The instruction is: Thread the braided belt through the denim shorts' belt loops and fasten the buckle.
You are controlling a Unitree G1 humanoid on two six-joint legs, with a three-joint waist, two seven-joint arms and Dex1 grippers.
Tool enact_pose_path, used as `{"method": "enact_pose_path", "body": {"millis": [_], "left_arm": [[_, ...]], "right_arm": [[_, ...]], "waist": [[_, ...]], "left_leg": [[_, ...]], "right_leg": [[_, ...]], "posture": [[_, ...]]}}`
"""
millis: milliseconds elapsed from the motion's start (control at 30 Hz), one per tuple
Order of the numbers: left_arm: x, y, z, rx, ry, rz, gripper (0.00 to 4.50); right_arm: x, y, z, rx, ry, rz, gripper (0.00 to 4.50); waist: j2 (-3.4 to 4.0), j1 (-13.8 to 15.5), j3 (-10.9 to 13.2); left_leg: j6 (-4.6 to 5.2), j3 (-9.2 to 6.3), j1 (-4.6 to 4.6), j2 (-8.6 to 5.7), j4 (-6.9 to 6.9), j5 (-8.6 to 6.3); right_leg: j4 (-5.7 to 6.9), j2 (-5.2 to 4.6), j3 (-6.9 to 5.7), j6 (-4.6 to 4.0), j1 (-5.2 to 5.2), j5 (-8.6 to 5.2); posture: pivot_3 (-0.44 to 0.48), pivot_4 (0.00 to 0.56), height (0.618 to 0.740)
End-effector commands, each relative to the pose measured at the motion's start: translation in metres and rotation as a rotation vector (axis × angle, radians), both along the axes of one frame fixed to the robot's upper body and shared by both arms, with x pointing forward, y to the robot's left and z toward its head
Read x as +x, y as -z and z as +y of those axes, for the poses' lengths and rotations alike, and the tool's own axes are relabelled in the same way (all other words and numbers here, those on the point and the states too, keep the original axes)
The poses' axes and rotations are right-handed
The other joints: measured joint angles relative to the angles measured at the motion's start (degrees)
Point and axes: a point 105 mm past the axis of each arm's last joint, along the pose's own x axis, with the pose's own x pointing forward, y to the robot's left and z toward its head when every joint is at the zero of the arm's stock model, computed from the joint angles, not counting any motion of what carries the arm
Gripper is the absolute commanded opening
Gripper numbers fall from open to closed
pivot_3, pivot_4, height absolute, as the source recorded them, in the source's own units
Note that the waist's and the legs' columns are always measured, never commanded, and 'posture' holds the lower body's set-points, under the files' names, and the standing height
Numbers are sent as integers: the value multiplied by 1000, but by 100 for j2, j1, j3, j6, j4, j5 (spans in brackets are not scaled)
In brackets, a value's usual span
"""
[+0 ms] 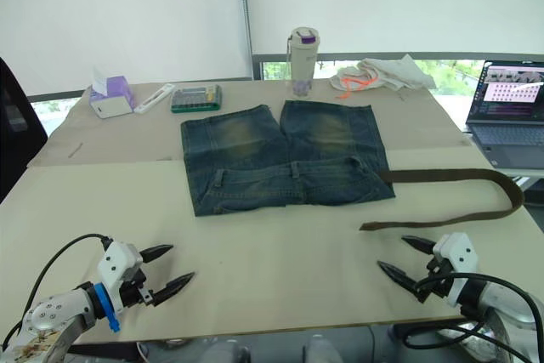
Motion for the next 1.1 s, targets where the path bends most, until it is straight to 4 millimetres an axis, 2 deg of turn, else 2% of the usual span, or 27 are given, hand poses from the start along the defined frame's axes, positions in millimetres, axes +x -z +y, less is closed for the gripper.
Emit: {"method": "enact_pose_path", "body": {"millis": [33, 367, 433, 533, 633, 800, 900, 1100], "left_arm": [[-1, -9, -3, 8, 25, -44, 4482], [1, -12, -3, 1, 33, -56, 4482], [4, -17, -4, -3, 42, -74, 4482], [8, -27, -6, -23, 67, -102, 4482], [11, -39, -10, -40, 121, -126, 4482], [15, -60, -18, -61, 205, -145, 4482], [14, -71, -25, -65, 270, -138, 4482], [14, -88, -33, -45, 316, -158, 4482]], "right_arm": [[3, -14, -3, -26, -14, -64, 4500], [6, -15, -3, -33, -21, -73, 4500], [12, -25, 2, -4, -23, -111, 4500], [29, -44, 20, 40, -41, -129, 4500], [49, -47, 38, -51, -68, -87, 4500], [95, -40, 59, -310, -96, -62, 4500], [120, -36, 73, -376, -122, -34, 4500], [154, -28, 73, -554, -101, 4, 4500]], "waist": [[0, -1, 0], [1, -1, 0], [1, -1, 0], [2, -17, -1], [5, -39, -3], [5, -43, -3], [5, -14, -2], [2, -14, -1]], "left_leg": [[0, 0, 0, 0, 0, 0], [0, 0, 0, 0, 2, 0], [0, 0, 0, 0, 2, 0], [0, 0, 0, 0, 6, 0], [0, 2, 0, 1, 7, 0], [0, -1, 0, -4, 10, 0], [0, -4, -1, -5, 10, 0], [1, -8, -2, -7, 13, 0]], "right_leg": [[0, 0, 0, 0, 0, 0], [1, 1, 0, -1, 0, 0], [2, 1, 0, -3, 0, 2], [5, 1, 0, -12, 0, 8], [11, 5, 0, -14, 0, 10], [10, 17, -1, -23, -9, 15], [10, 13, -3, -25, -10, 16], [8, 10, -10, -30, -10, 20]], "posture": [[0, 150, 740], [0, 150, 740], [0, 150, 740], [0, 150, 740], [0, 150, 740], [0, 150, 740], [0, 150, 740], [0, 150, 740]]}}
